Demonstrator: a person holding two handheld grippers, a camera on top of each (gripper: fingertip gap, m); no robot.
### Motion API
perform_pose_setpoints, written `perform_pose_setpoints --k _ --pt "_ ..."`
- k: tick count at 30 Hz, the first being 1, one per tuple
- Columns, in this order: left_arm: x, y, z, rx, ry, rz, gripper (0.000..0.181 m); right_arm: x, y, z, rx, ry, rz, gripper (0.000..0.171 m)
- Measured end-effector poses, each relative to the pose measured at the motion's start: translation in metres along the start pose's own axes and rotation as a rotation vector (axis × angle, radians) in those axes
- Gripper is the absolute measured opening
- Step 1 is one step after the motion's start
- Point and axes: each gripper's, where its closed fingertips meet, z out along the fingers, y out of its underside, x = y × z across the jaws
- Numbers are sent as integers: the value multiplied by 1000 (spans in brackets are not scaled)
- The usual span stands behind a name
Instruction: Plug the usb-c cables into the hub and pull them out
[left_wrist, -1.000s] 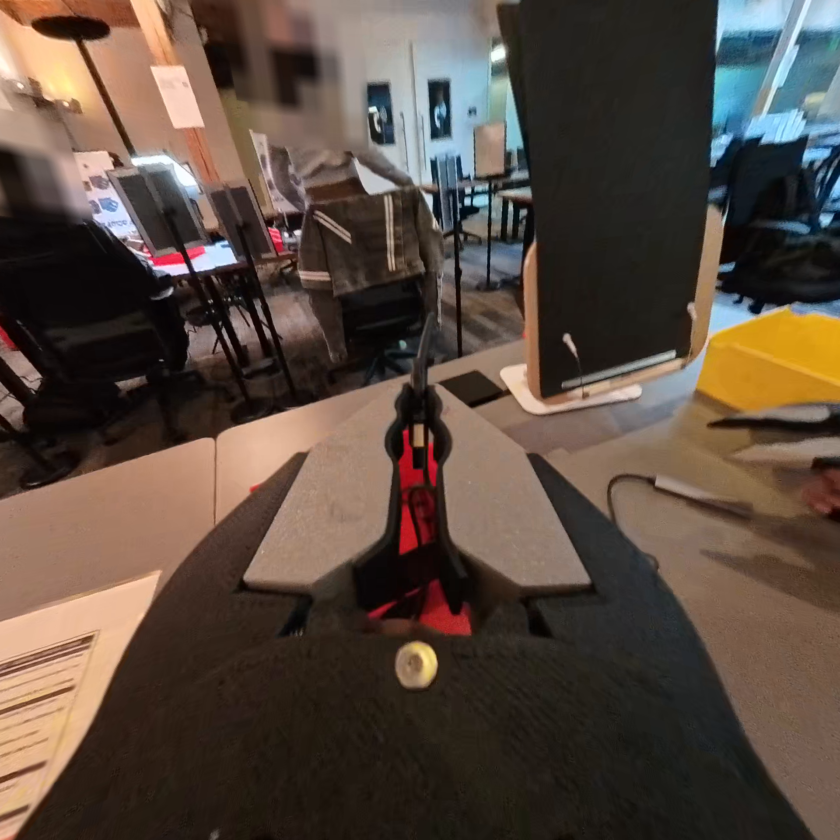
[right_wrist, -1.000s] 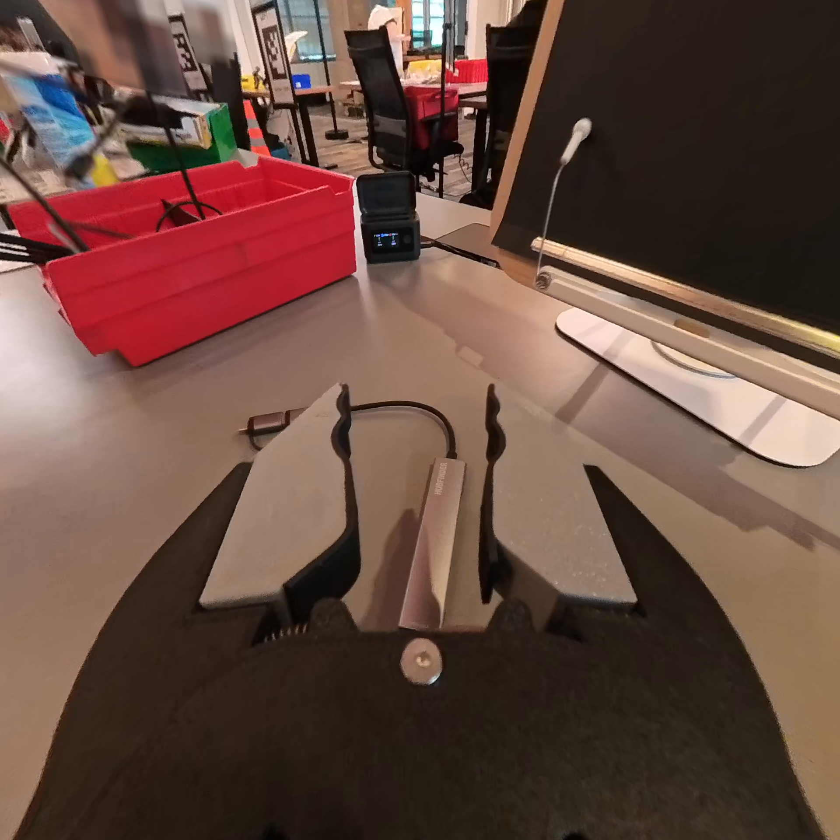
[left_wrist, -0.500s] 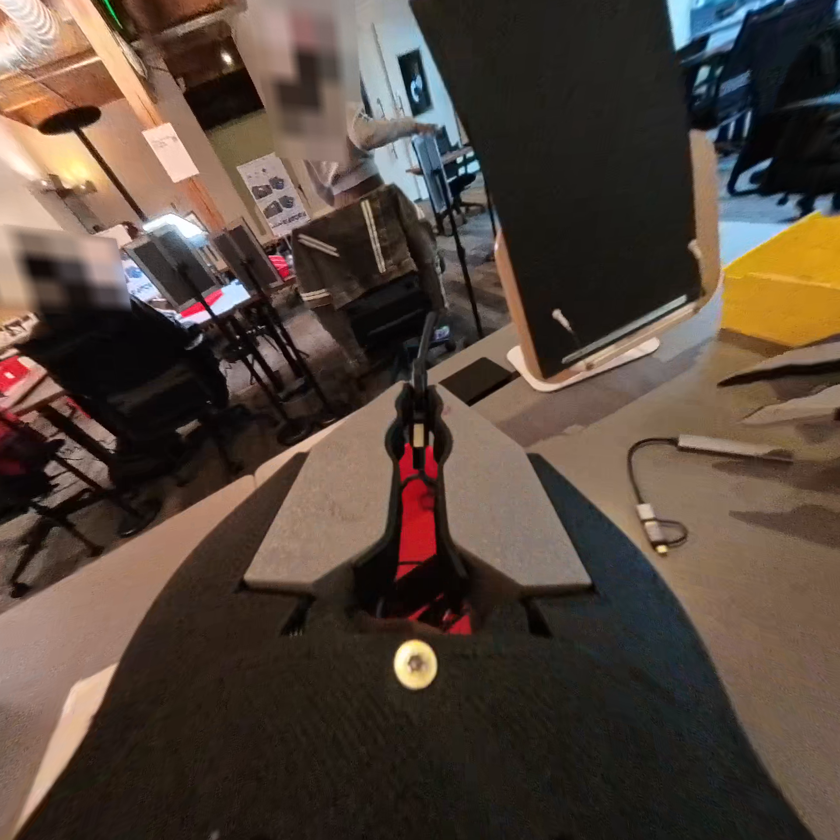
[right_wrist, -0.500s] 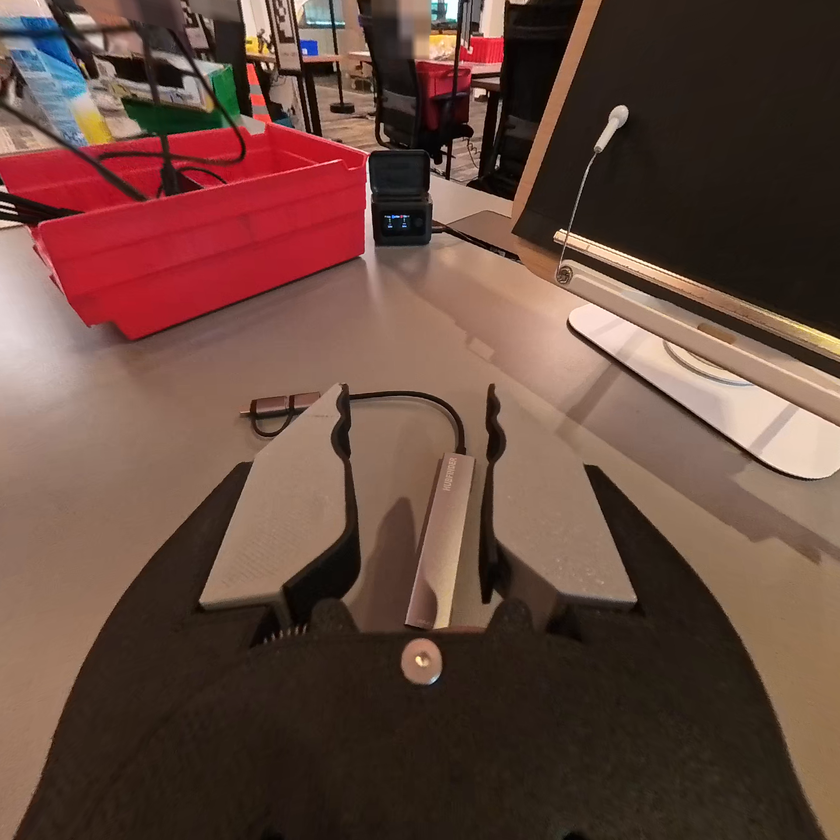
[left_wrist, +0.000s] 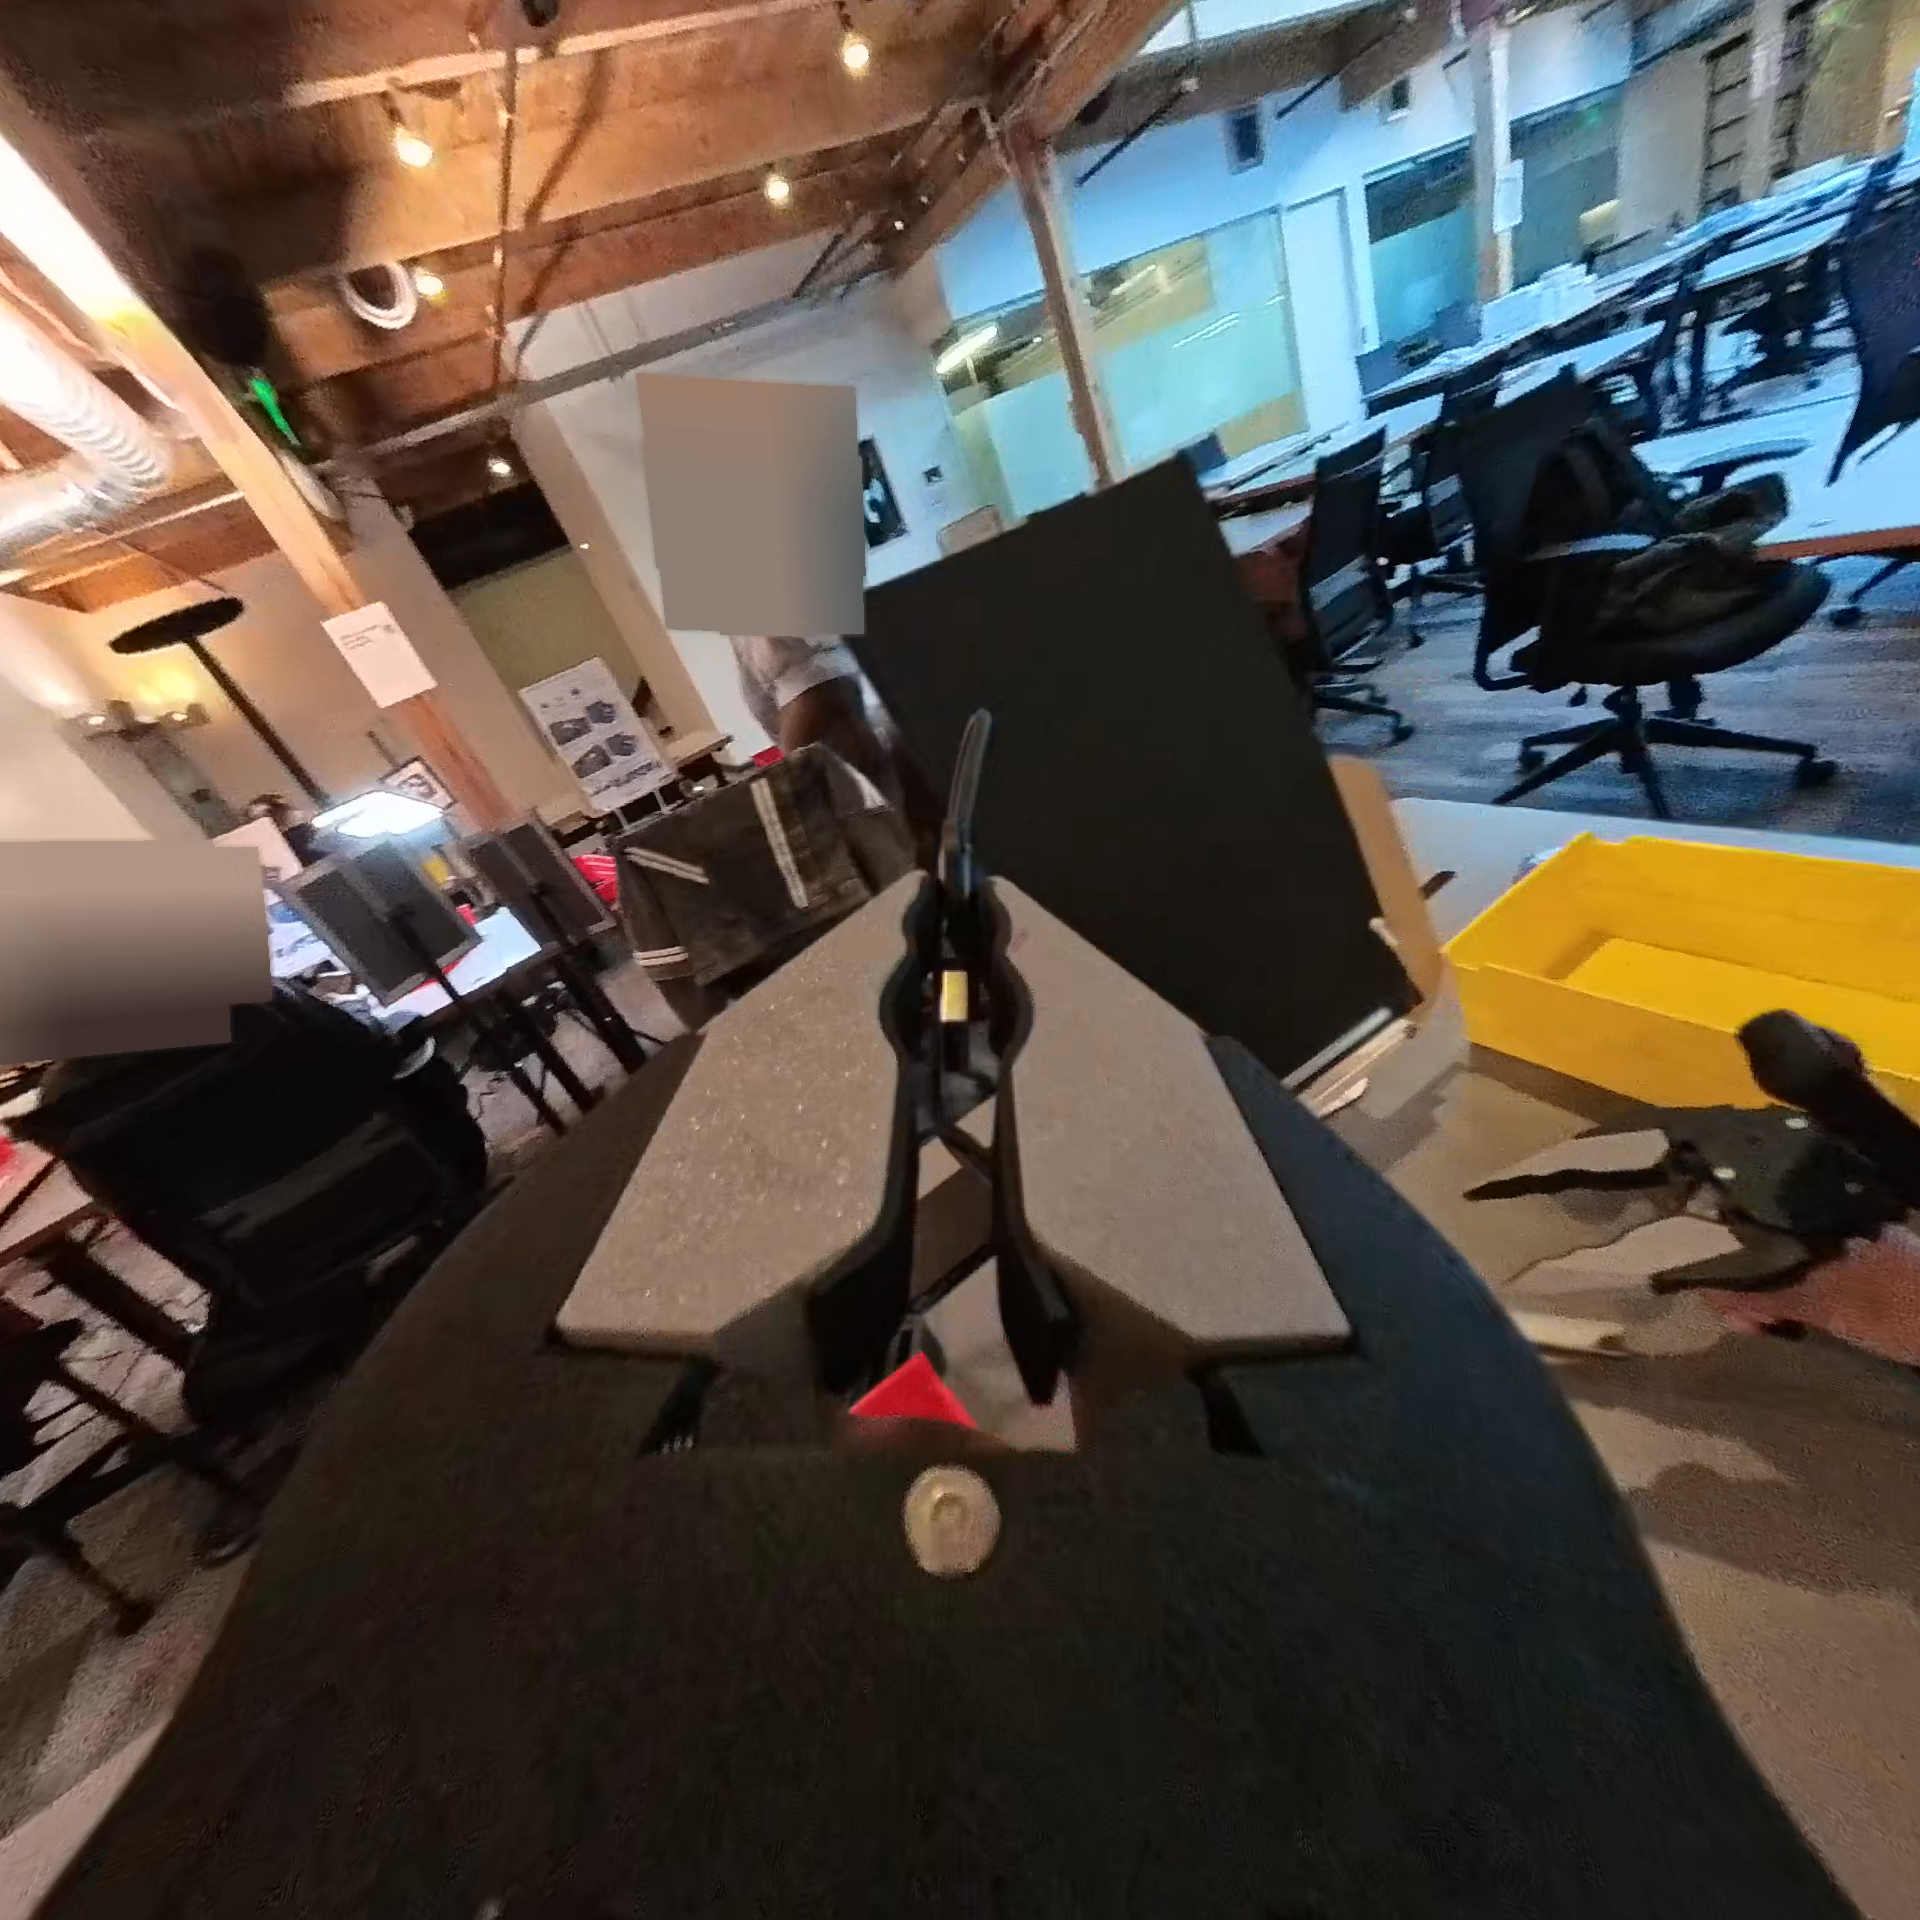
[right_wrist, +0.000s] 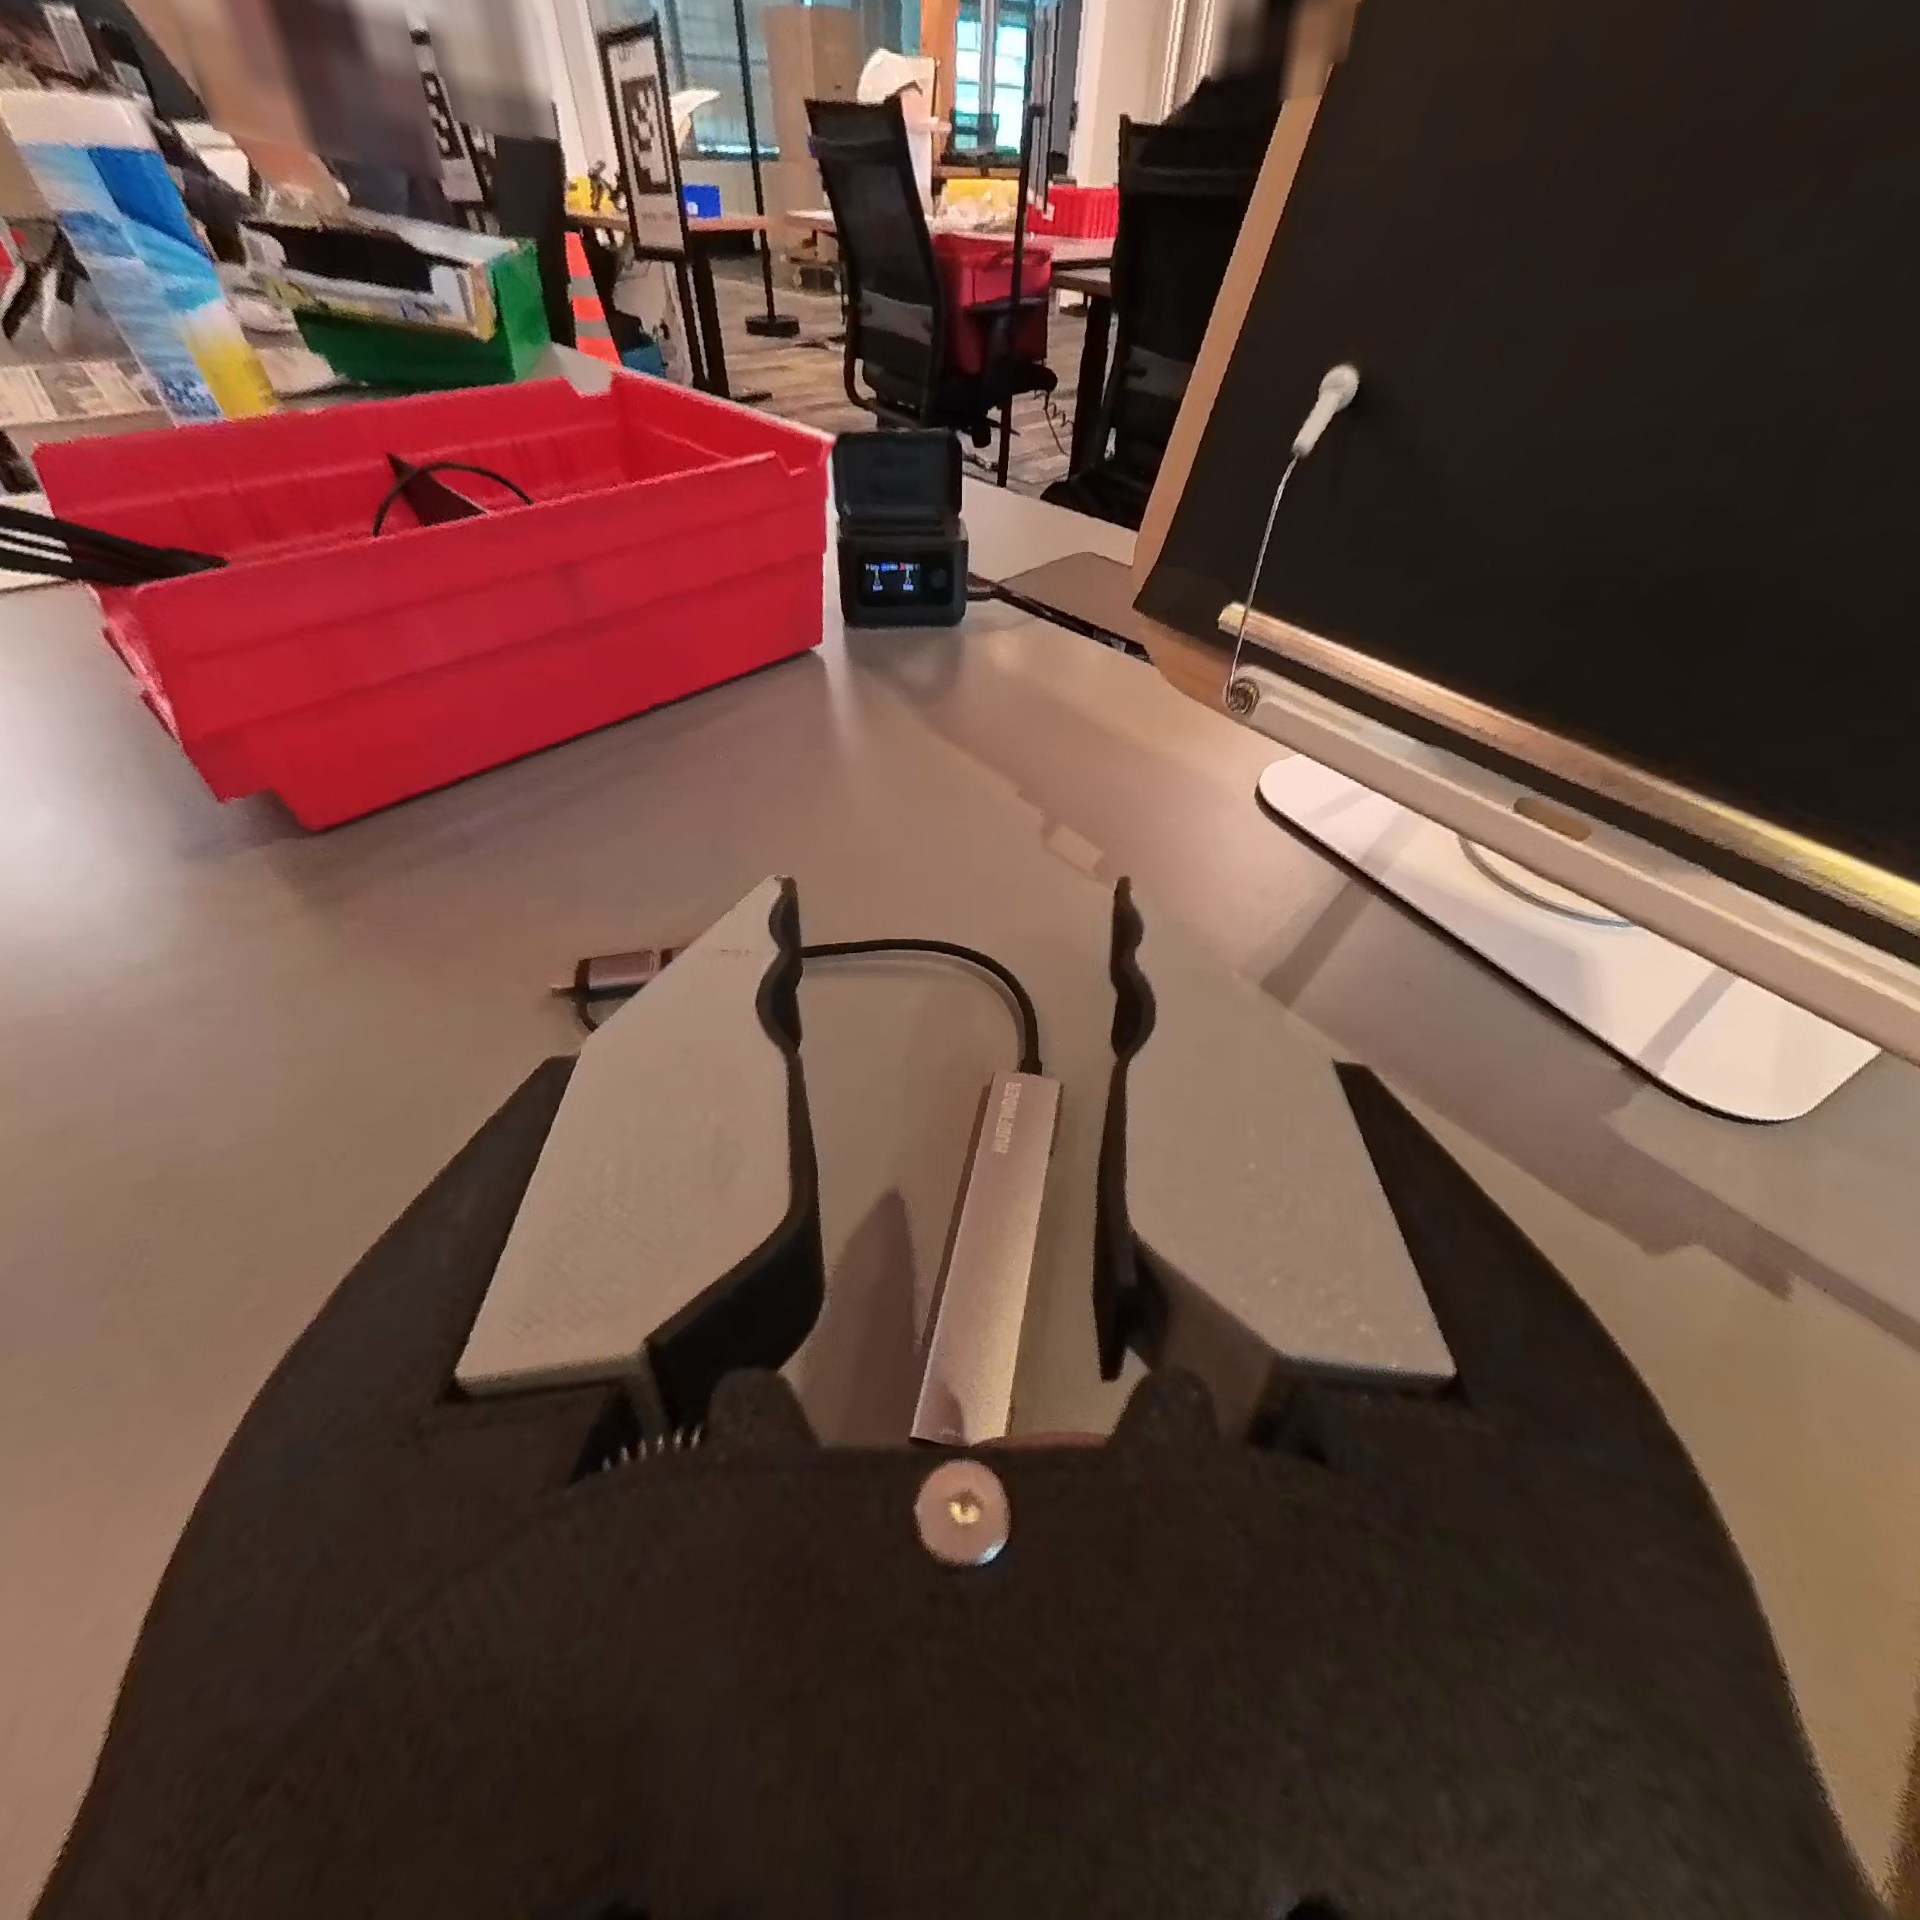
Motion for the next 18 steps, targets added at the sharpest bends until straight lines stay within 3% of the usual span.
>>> perform_pose_setpoints --k 4,8,18 --pt "51 -16 12 1 130 -26 5 2 -16 -11 57 10 -15 58" --pt "107 -6 25 -37 294 -84 5 10 -39 -28 144 22 -3 58" --pt "246 133 48 -234 560 -98 5 56 -71 -73 339 73 137 57"
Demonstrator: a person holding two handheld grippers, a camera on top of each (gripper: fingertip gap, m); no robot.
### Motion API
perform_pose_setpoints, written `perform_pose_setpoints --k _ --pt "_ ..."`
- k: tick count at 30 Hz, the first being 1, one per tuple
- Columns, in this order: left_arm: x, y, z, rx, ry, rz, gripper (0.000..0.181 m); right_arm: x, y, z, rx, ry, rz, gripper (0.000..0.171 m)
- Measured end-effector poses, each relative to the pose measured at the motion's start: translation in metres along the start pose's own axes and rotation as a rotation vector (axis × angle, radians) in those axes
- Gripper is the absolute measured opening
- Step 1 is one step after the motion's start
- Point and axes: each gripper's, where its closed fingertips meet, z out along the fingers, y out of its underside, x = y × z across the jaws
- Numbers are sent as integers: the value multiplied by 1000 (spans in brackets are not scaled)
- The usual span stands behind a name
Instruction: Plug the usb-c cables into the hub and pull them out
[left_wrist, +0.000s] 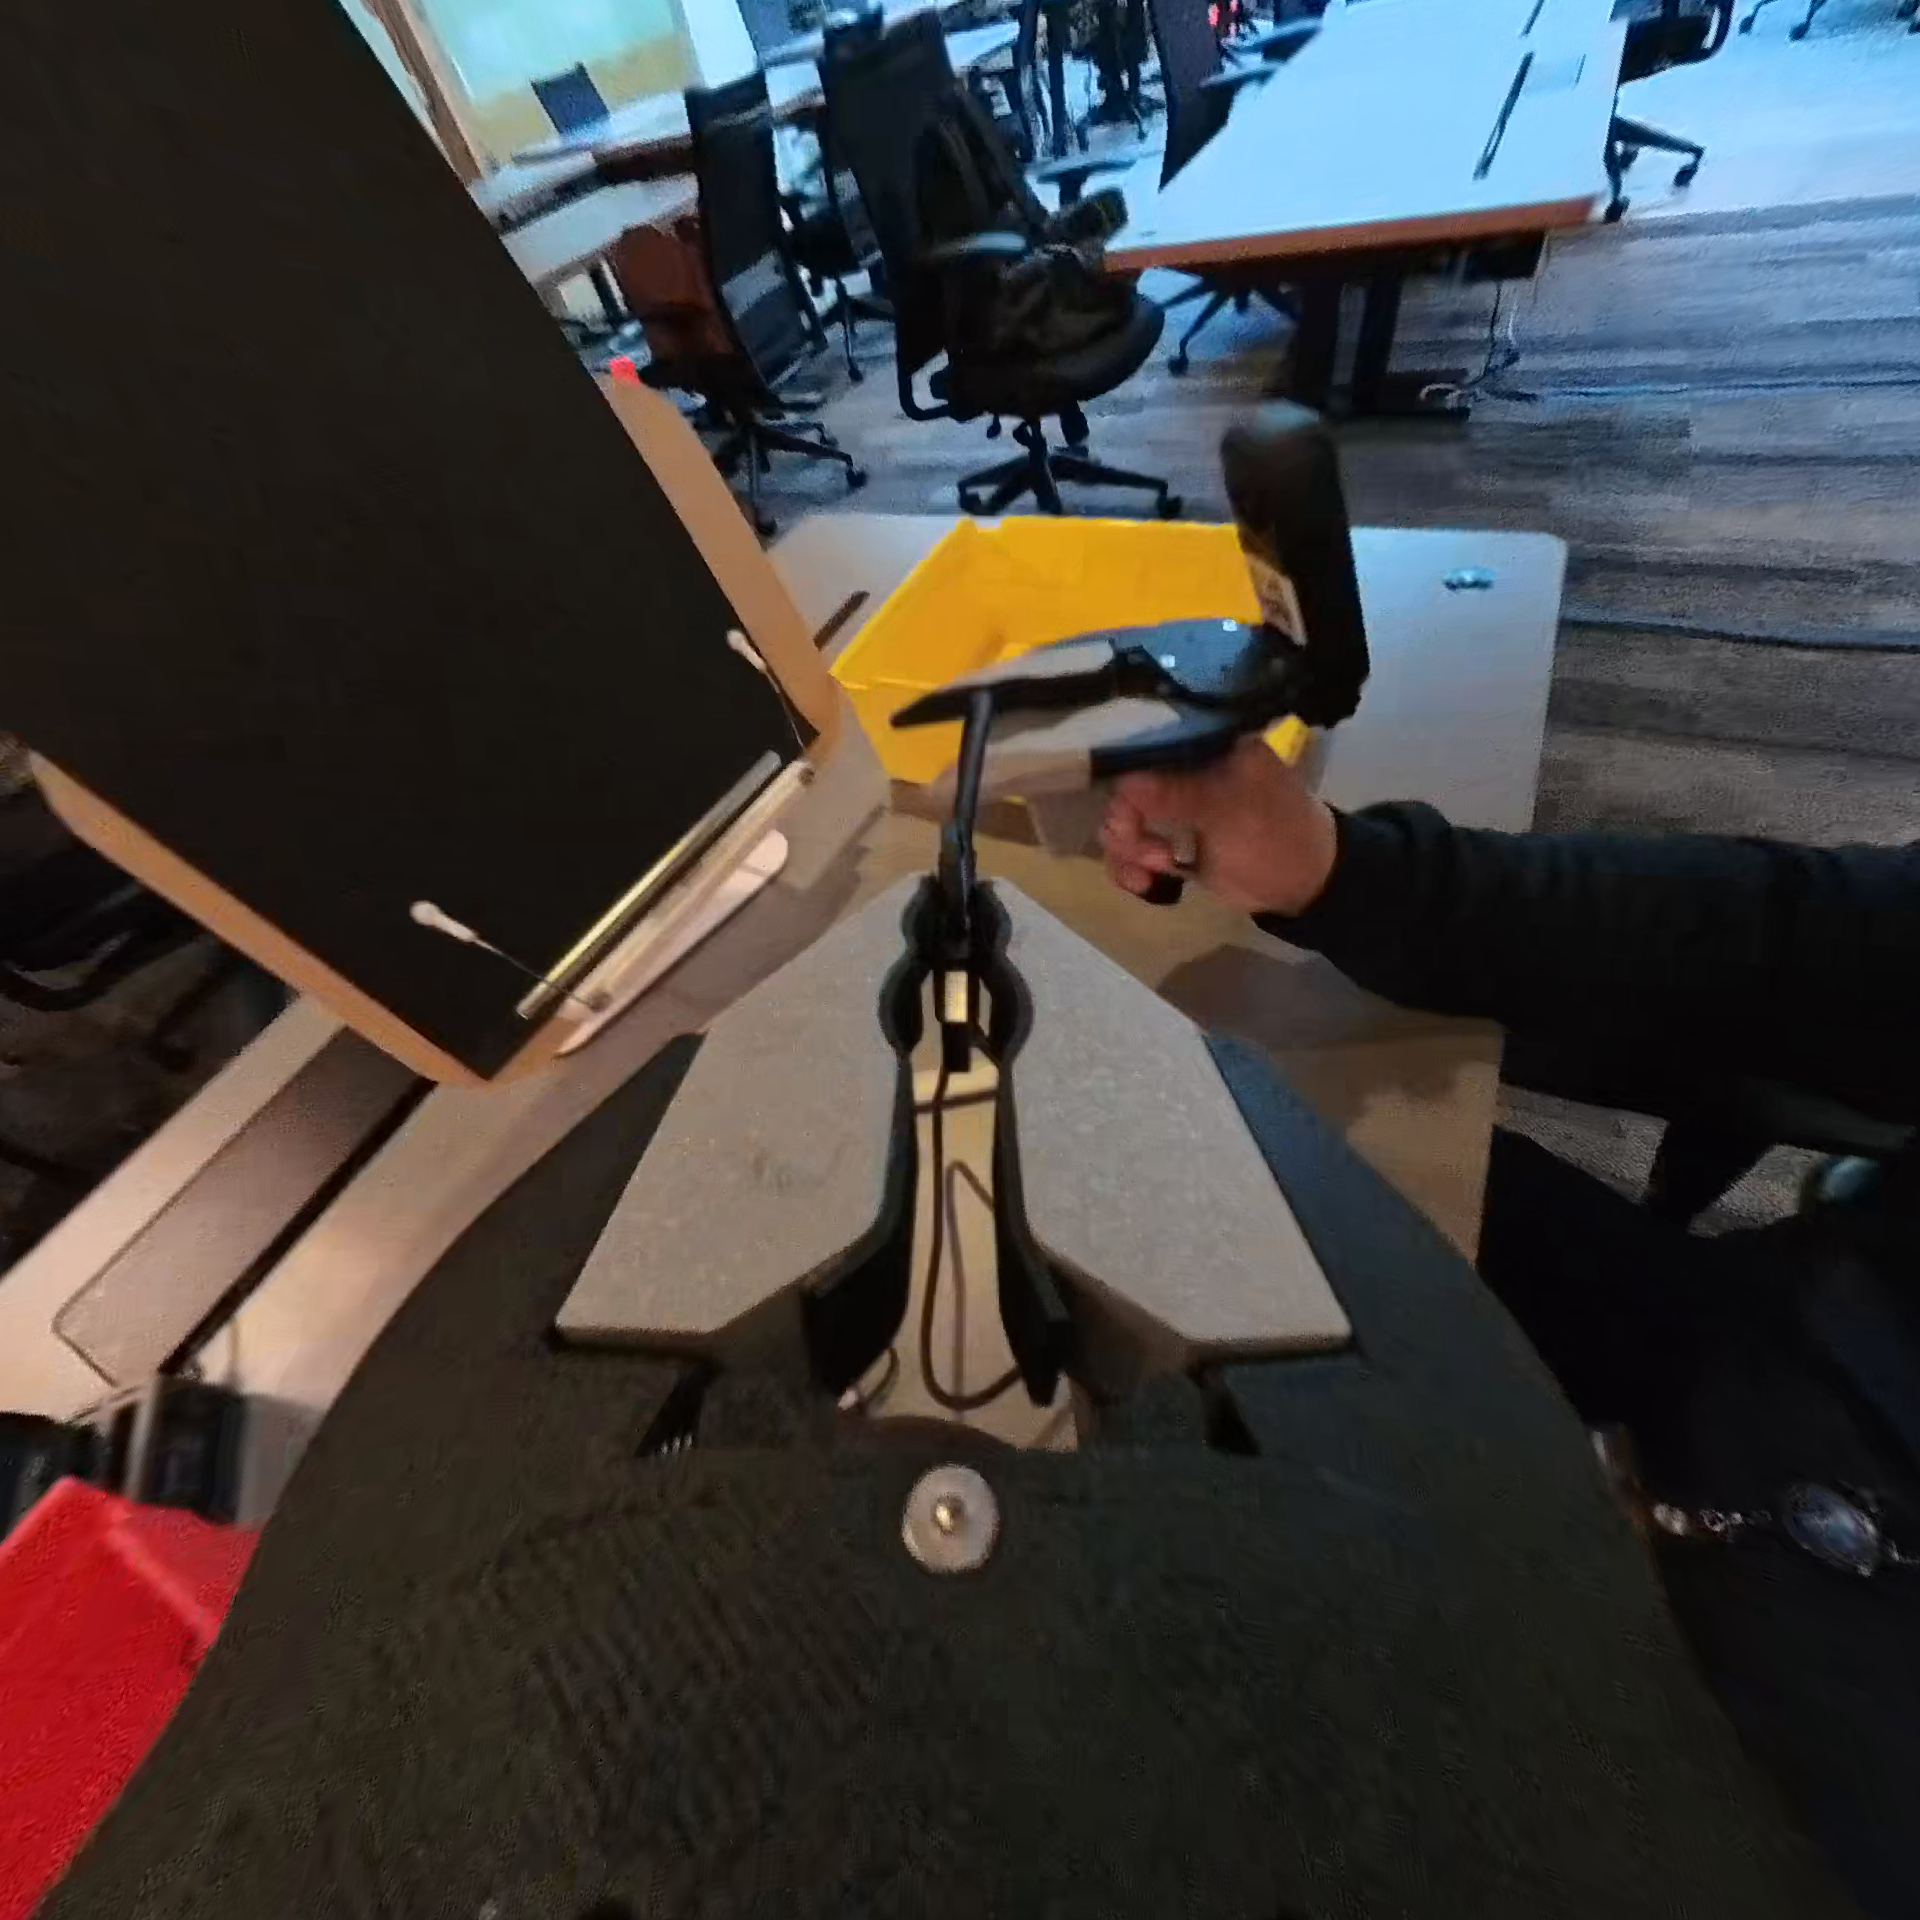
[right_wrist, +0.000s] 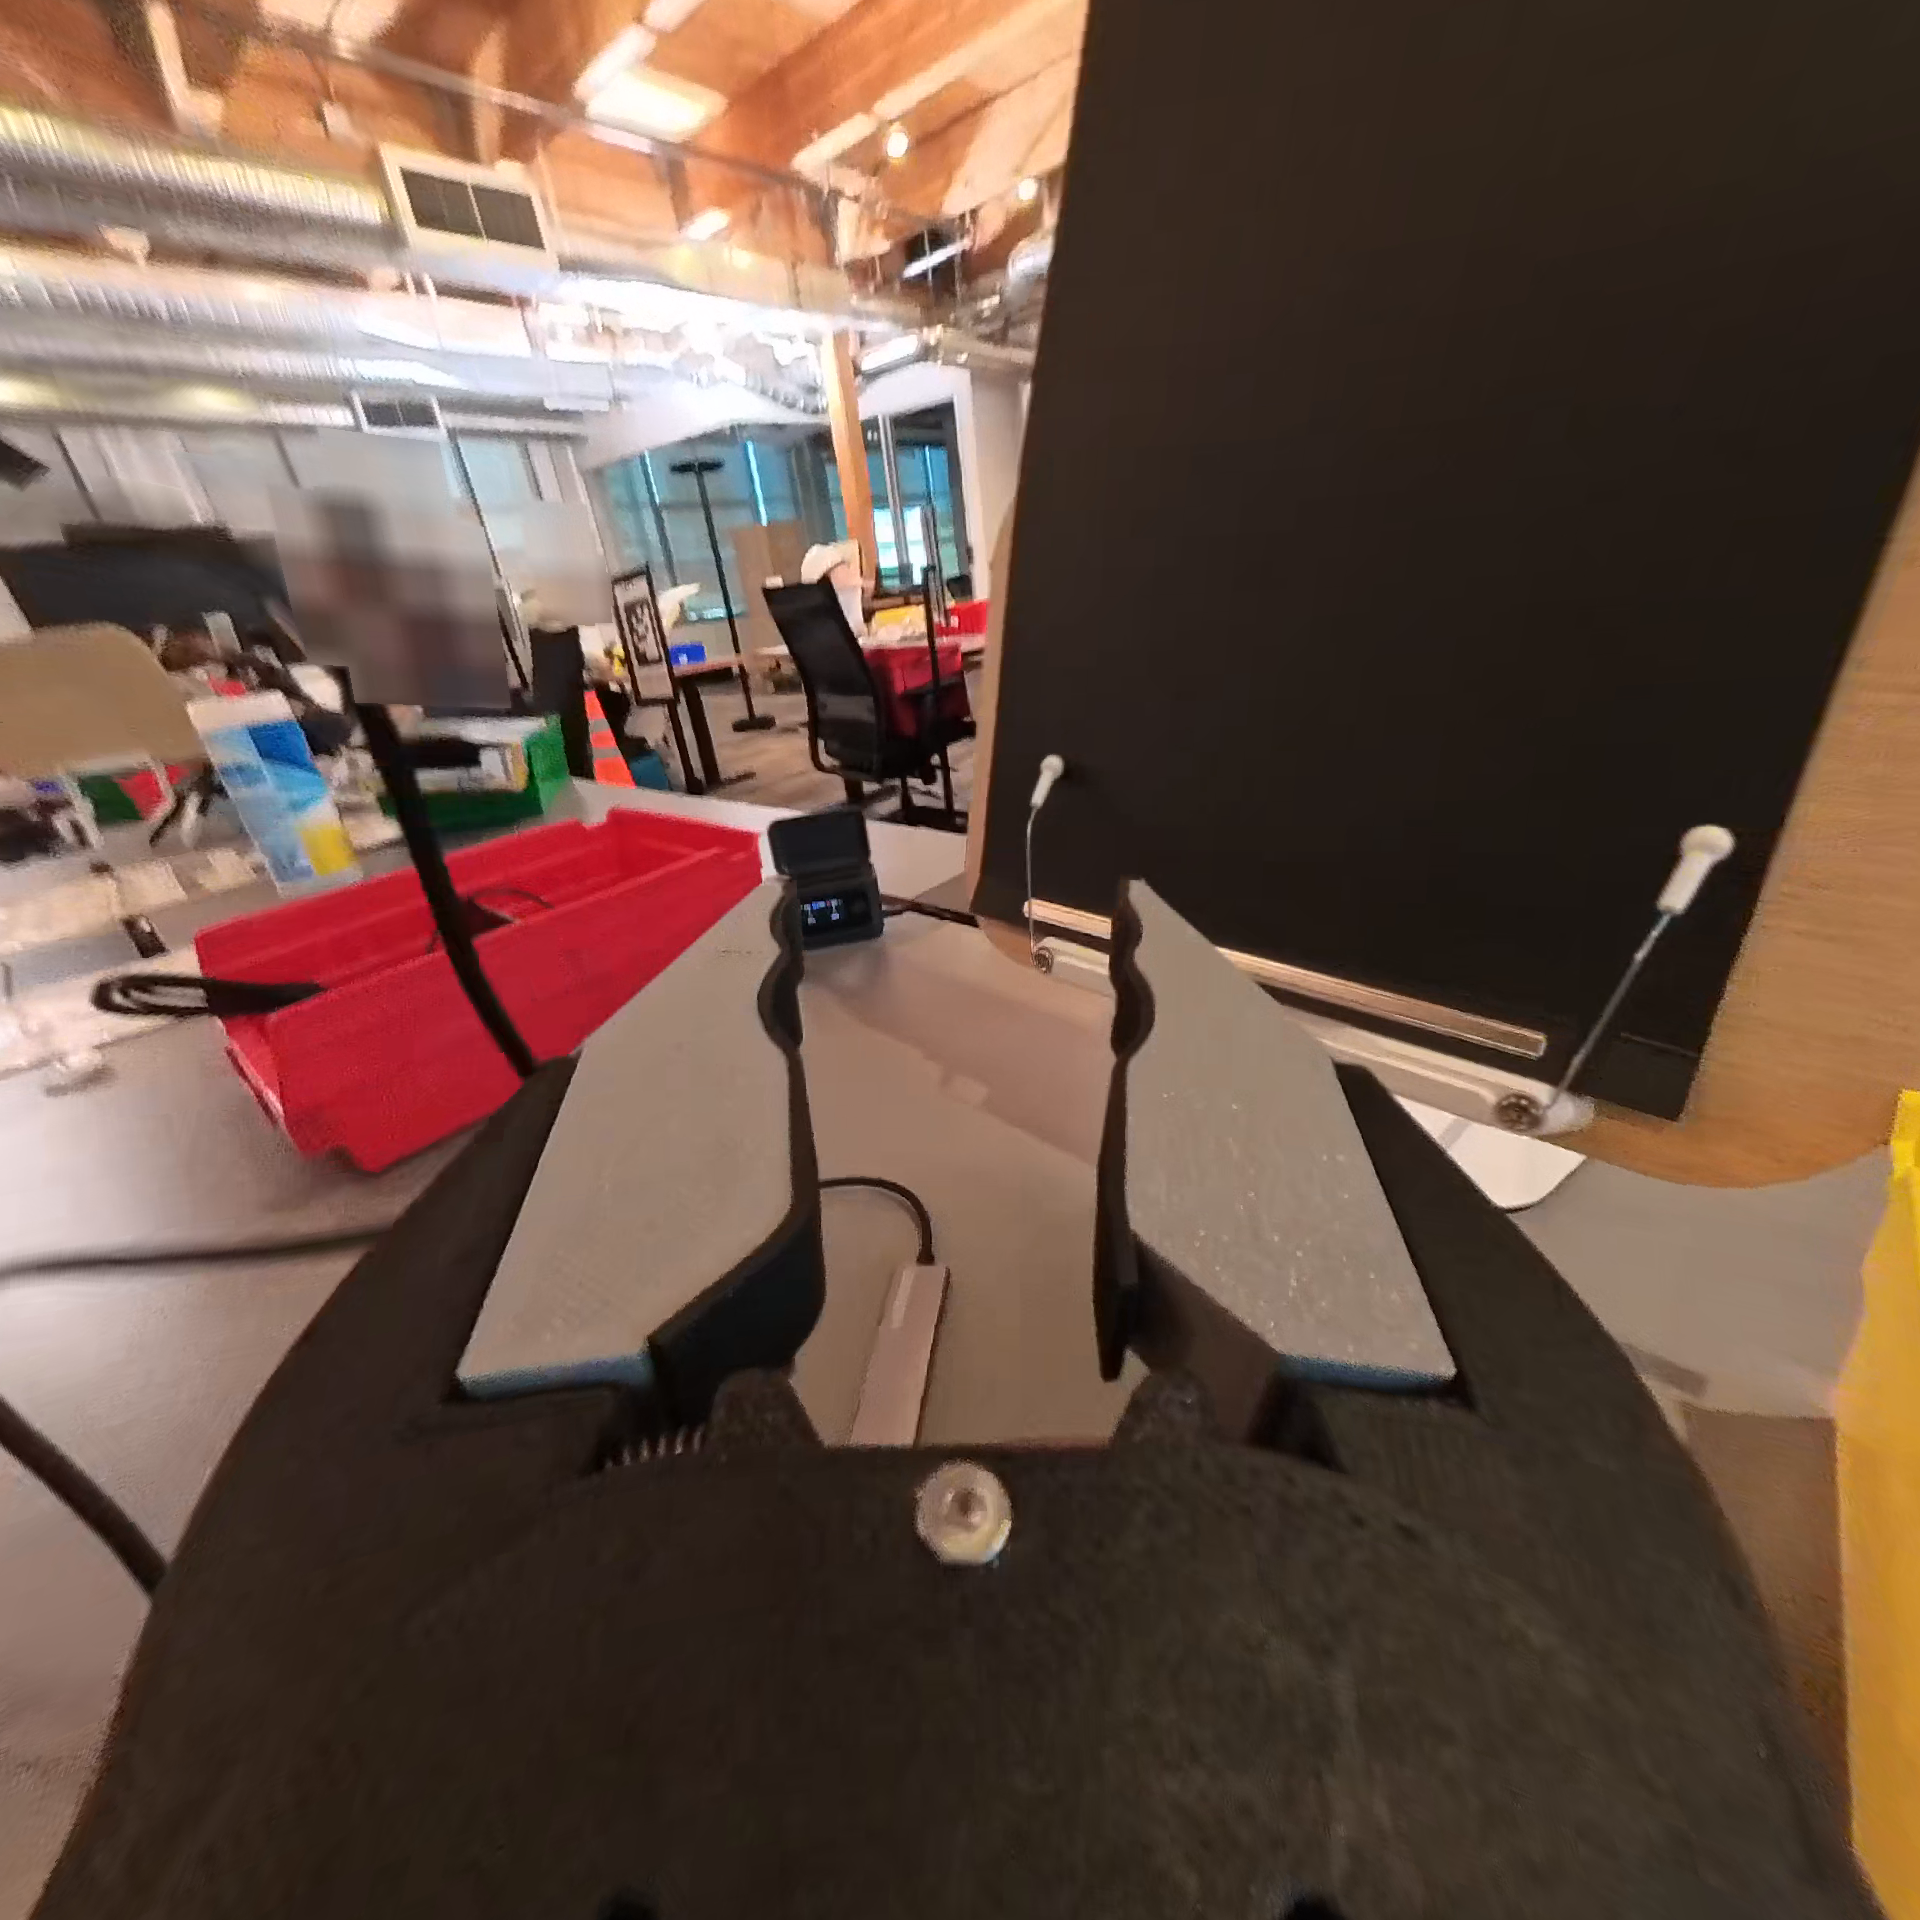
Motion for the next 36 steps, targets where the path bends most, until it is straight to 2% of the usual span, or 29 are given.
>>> perform_pose_setpoints --k 5,10,13,15,17,21,23,25,27,32,34,36 --pt "30 71 39 -89 60 -24 5 9 3 0 -6 -16 94 56" --pt "40 128 61 -123 89 -70 5 -2 33 14 -149 -44 54 56" --pt "42 151 68 -104 152 -51 5 -9 56 21 -253 -72 11 54" --pt "30 164 75 -100 127 -45 5 -10 74 25 -327 -80 3 54" --pt "23 166 82 -73 152 -111 5 -10 85 27 -375 -93 7 56" --pt "11 141 86 85 271 -298 5 -7 76 25 -325 -117 46 57" --pt "-4 139 90 119 222 -322 5 -5 70 23 -301 -134 68 54" --pt "-17 152 93 80 135 -288 5 -7 68 21 -299 -159 88 52" --pt "-16 166 93 44 115 -267 5 -7 68 21 -303 -164 91 55" --pt "-24 186 94 -13 42 -246 6 2 64 19 -305 -74 -26 57" --pt "-31 191 96 -27 27 -317 6 -6 54 15 -275 -105 -79 43" --pt "-32 194 96 -36 42 -356 5 -36 48 5 -265 -280 -84 22"
